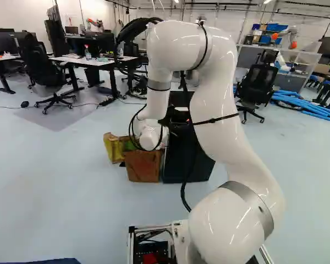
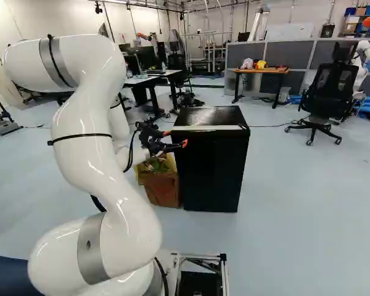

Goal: Grab a drink from the fridge

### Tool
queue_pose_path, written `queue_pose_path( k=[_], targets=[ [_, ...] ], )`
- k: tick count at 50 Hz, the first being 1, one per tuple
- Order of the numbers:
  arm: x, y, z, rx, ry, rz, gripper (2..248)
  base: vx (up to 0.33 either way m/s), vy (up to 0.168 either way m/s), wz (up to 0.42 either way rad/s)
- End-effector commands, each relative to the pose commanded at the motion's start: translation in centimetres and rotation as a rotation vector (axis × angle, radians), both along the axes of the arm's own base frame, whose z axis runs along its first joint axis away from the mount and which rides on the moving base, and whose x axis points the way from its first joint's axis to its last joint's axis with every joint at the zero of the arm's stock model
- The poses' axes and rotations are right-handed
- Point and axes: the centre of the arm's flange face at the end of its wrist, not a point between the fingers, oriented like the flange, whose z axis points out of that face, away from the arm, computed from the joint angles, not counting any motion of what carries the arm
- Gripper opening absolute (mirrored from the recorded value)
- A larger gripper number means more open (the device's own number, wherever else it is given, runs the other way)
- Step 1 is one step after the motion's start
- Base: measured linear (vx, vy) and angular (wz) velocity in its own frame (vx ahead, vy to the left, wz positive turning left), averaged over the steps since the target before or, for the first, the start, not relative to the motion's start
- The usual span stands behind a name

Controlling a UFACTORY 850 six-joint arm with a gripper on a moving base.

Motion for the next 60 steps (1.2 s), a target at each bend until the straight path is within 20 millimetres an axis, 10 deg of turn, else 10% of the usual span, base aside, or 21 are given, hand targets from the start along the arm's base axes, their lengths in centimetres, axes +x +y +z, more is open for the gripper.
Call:
queue_pose_path(
  k=[60],
  targets=[
    [-1.6, -0.5, 0.6, -0.036, -0.024, -0.031, 247, 0.000, 0.000, 0.000]
  ],
)
